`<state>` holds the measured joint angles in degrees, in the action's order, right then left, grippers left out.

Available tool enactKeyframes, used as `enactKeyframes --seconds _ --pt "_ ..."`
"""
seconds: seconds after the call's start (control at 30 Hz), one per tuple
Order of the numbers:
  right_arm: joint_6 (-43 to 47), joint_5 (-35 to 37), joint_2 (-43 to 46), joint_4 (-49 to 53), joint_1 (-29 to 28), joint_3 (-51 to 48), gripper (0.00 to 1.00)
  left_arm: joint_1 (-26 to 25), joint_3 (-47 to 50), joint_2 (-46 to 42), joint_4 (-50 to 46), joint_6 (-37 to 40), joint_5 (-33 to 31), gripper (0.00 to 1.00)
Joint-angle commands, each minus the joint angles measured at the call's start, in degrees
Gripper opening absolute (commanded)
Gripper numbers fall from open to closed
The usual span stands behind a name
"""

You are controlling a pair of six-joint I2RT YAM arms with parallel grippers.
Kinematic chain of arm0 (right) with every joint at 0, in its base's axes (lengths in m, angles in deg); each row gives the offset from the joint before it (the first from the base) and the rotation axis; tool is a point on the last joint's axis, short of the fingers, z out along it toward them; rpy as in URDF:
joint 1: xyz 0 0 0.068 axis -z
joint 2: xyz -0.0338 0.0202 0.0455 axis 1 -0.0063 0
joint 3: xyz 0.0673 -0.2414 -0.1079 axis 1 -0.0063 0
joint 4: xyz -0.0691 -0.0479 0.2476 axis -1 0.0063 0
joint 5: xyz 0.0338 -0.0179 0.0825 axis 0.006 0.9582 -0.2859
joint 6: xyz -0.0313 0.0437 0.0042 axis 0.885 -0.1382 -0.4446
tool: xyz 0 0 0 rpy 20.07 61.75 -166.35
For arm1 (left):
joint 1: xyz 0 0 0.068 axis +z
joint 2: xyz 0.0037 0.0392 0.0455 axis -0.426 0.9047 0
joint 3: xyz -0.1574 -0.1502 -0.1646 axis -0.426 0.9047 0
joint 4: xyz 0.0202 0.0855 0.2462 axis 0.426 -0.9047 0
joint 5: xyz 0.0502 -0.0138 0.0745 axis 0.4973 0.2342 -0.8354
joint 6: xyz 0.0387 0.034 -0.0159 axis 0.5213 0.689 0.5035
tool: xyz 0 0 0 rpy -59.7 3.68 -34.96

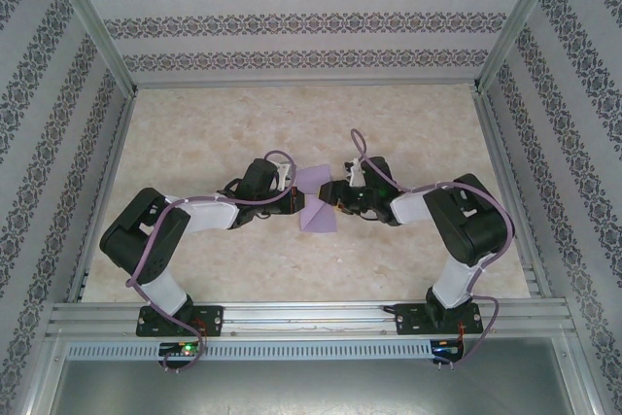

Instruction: Fold a paper plane with a square sheet of paper (fold left side to right side)

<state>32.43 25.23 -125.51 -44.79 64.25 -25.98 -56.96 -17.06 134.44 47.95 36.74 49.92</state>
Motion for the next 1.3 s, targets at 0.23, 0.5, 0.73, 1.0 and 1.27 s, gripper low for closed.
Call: enactKeyframes --seconds 0.23,0.5,0.73,1.0,1.27 --pt "0.3 0.5 -2.1 -4.8 -1.2 1.2 0.18 1.9 0.9 -3.2 -1.4 0.7 -4.2 0.35" --pt "3.8 0.9 3.6 -5.9 -0.1 1.2 0.0 4.8 2.6 -18.3 -9.8 6.8 -11.1 0.43" --pt "3.0 -4.4 13.8 -14.0 4.9 -0.8 0.0 6.7 5.7 -31.3 -7.2 5.8 -12.9 0.76" --pt "-1.7 -10.3 25.1 -23.1 9.5 -2.1 0.0 11.2 6.1 -33.4 9.0 -9.0 7.2 0.92" --pt "-11.4 -11.1 25.6 -34.3 8.7 -0.5 0.0 8.3 1.1 -23.8 30.0 -23.6 20.6 0.85"
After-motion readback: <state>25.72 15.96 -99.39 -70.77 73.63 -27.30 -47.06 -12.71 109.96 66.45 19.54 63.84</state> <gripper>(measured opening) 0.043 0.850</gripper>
